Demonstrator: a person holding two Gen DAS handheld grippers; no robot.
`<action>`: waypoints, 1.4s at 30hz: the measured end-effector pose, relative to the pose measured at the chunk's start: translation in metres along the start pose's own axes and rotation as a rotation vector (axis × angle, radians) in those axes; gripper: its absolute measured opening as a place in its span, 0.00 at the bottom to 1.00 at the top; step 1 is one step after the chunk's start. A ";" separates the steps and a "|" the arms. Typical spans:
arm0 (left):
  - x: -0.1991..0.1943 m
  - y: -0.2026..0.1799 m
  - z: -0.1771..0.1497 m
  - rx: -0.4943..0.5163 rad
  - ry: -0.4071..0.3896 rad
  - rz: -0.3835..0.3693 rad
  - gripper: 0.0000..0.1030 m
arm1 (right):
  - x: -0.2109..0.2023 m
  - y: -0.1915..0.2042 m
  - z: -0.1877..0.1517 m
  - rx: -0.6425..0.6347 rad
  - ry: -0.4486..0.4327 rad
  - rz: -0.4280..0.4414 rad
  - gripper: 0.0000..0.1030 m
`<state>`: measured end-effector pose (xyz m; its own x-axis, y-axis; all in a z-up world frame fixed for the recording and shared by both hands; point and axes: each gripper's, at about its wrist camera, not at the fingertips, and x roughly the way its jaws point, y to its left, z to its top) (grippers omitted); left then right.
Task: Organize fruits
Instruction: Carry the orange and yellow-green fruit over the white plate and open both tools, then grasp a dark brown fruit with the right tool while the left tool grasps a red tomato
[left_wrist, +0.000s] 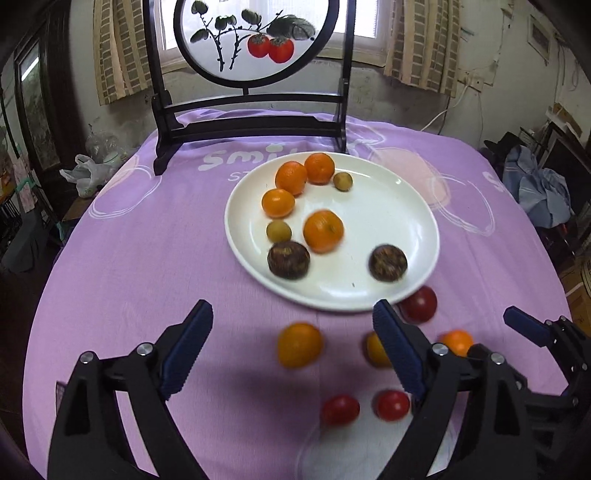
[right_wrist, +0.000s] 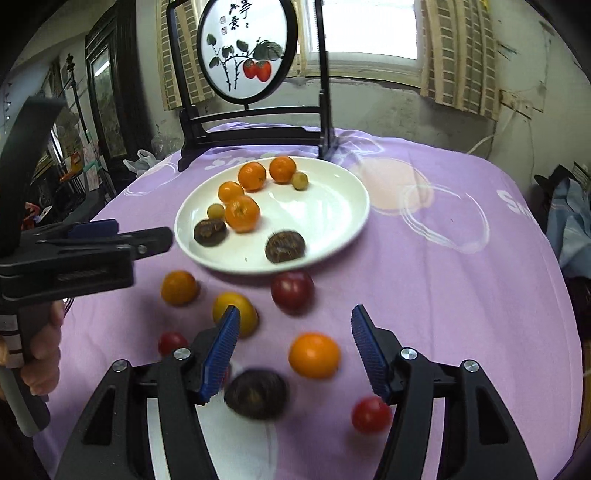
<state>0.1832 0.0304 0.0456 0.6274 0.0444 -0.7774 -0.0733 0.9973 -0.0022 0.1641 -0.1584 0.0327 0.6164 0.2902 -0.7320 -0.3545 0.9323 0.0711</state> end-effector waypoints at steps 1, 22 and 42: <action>-0.005 -0.001 -0.008 0.004 -0.007 0.006 0.84 | -0.005 -0.002 -0.009 0.007 0.002 -0.007 0.61; -0.017 0.005 -0.101 0.003 0.033 -0.035 0.87 | -0.023 0.016 -0.102 0.006 0.098 0.001 0.61; 0.000 0.009 -0.109 -0.002 0.045 -0.113 0.88 | 0.030 0.037 -0.064 -0.045 0.136 -0.062 0.62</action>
<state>0.0982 0.0330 -0.0228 0.5963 -0.0706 -0.7997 -0.0058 0.9957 -0.0922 0.1242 -0.1294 -0.0301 0.5383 0.1977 -0.8193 -0.3515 0.9362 -0.0050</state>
